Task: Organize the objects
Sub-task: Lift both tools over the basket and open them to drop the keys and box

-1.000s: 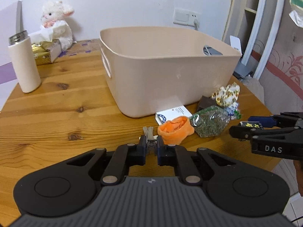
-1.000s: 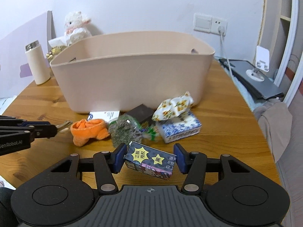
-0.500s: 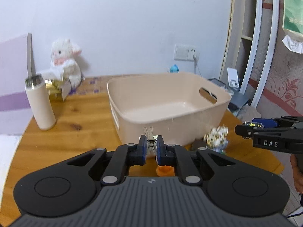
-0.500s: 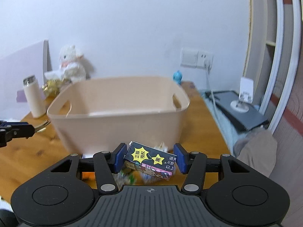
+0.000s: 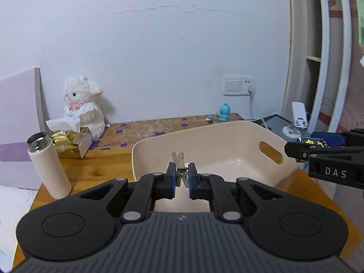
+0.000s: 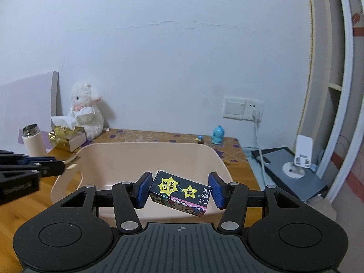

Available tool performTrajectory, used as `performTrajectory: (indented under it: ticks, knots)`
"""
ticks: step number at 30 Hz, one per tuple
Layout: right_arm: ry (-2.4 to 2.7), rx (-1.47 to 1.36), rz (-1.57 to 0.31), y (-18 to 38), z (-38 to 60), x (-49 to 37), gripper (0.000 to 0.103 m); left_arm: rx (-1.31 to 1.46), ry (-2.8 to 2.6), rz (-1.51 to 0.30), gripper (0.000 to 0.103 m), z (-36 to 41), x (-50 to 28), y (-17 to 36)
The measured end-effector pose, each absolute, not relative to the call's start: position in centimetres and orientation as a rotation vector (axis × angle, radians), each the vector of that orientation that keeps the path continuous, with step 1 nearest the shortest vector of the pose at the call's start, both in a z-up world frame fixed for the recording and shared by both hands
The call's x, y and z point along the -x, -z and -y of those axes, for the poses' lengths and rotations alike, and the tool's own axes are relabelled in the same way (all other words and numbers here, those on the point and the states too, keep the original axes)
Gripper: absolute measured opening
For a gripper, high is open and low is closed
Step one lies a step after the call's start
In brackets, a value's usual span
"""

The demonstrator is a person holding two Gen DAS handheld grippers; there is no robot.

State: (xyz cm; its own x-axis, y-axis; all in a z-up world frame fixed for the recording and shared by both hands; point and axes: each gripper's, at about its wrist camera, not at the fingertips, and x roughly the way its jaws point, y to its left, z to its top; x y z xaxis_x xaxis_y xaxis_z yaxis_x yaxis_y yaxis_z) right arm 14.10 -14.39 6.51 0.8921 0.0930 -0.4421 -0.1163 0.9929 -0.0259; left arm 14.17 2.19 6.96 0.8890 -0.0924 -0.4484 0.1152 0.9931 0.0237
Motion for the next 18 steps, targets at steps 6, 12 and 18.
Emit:
performTrajectory:
  ticks: [6, 12, 18]
  knots:
    - [-0.105, 0.029, -0.509, -5.6, 14.6, -18.1, 0.051, -0.078, 0.069, -0.510, 0.012, -1.1, -18.7, -5.0]
    - [-0.086, 0.060, -0.593, -3.0, 14.3, -21.2, 0.051, -0.062, 0.066, -0.655, 0.012, -0.9, -22.5, -1.0]
    - [-0.076, 0.066, -0.689, 0.0, 14.5, -23.2, 0.051, -0.120, 0.057, -0.691, 0.012, 0.0, -23.1, 0.8]
